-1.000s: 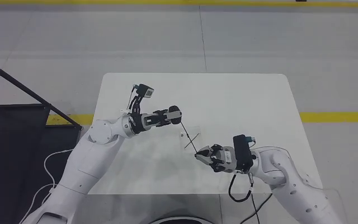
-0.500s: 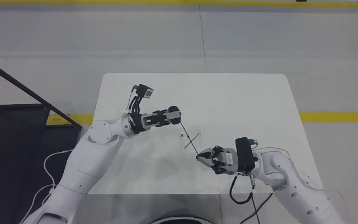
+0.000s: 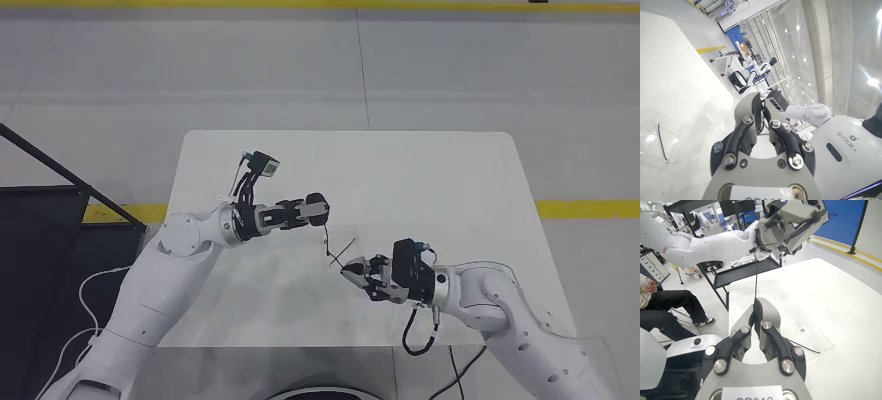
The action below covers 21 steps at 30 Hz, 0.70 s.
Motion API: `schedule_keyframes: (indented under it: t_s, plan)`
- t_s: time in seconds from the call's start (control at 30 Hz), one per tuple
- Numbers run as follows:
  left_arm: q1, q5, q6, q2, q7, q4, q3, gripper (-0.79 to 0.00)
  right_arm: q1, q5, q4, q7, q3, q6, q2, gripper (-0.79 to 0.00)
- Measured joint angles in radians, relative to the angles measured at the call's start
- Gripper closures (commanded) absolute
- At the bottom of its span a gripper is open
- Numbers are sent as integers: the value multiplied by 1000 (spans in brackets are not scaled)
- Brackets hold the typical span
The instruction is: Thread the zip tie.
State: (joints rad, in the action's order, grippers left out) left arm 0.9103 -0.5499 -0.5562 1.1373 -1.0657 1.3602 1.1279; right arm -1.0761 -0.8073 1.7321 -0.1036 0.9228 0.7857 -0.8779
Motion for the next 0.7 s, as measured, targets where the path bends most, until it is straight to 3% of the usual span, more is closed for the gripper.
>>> schedule_keyframes:
  t_s: [0.2,0.33,0.43,0.57,0.7]
  plan:
    - [18,-29,-14,-8,10,-2,53,-785,-48,-57,99,-113,59,-148,11,0]
    - [51,-64,-28,-20,21,-8,117,-785,-113,-175,226,-242,113,-328,23,0]
    - [81,-89,-30,-29,19,-10,167,-785,-169,-310,343,-360,136,-474,30,0]
    - [121,-121,-32,-39,-1,0,218,-785,-221,-604,473,-559,100,-662,28,0]
    - [143,-153,-32,-44,-35,12,241,-785,-225,-931,528,-714,-23,-729,9,0]
